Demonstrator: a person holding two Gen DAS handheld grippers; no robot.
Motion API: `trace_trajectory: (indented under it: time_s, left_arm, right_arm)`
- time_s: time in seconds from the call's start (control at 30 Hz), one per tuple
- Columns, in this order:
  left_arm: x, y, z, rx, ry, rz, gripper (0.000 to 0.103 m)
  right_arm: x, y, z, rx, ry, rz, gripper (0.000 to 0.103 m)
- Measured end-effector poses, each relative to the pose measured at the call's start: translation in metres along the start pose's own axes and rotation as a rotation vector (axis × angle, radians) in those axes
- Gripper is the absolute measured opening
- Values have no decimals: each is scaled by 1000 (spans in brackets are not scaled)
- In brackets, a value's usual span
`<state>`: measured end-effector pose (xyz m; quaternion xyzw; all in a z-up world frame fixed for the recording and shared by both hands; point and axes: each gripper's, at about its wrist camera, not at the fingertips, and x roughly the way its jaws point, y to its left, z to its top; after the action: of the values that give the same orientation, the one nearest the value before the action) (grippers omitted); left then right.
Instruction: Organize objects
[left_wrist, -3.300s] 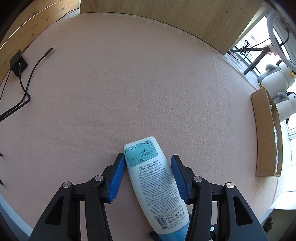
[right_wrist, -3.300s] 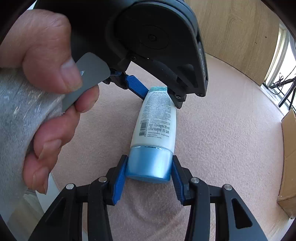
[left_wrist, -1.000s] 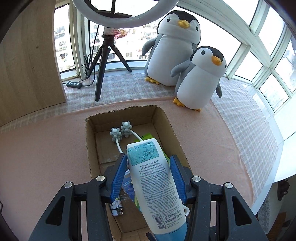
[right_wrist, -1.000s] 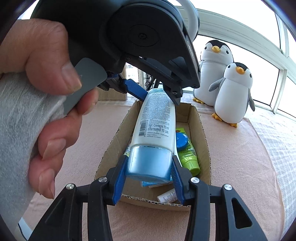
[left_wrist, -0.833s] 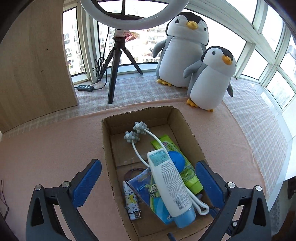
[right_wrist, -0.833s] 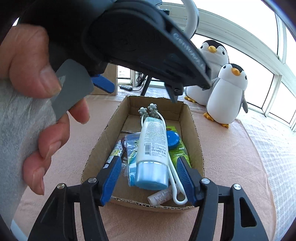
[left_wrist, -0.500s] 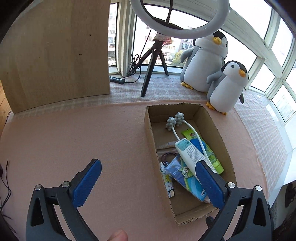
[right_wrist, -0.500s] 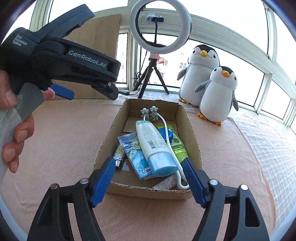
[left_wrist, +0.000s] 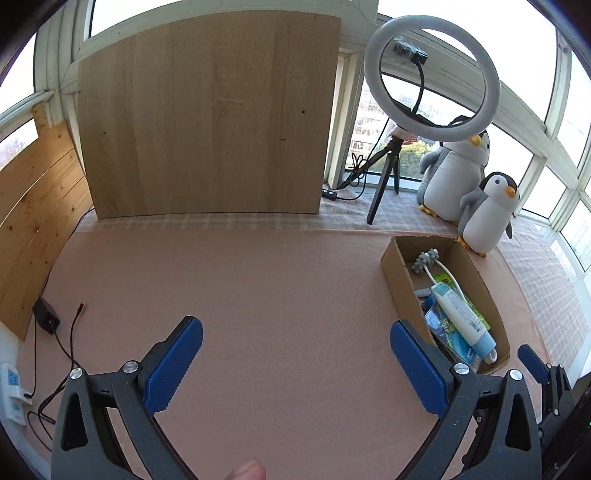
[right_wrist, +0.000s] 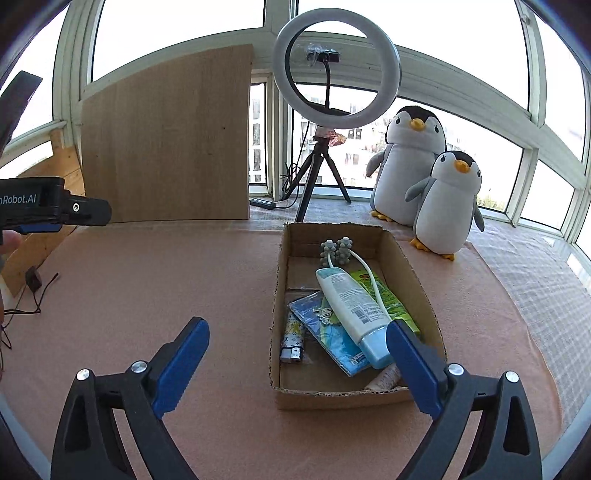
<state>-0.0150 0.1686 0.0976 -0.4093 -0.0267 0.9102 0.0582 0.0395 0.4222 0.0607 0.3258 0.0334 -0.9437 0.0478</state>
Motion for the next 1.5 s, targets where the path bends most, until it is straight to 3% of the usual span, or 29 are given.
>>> trace_trajectory:
  time_s: [0.17, 0.33, 0.47, 0.63, 0.73, 0.93, 1.17, 1.43, 1.5]
  left_arm:
    - [-19, 49, -15, -13, 1, 47, 103]
    - [-27, 89, -41, -37, 31, 55, 103]
    - [-14, 112, -67, -74, 76, 49, 103]
    - [7, 133, -94, -96, 137, 92, 103]
    - [0, 142, -92, -122, 140, 110, 103]
    - [-37, 143, -64, -92, 50, 124, 103]
    - [-55, 149, -50, -69, 0, 140, 103]
    - [-59, 157, -50, -60, -5, 110, 103]
    - [-60, 156, -50, -42, -9, 132, 103]
  right_arm:
    - [0, 37, 7, -51, 24, 15, 95]
    - [23, 53, -6, -120, 134, -4, 95]
    - [34, 72, -23, -229, 197, 40, 95]
    - [46, 105, -38, -218, 264, 95, 95]
    - [35, 124, -33, -216, 238, 118, 95]
    - [2, 150, 6, -215, 155, 133, 95]
    - [-6, 148, 44, -81, 186, 145, 95]
    - [-16, 152, 56, -74, 170, 131, 95]
    - [-17, 155, 57, -80, 169, 131, 95]
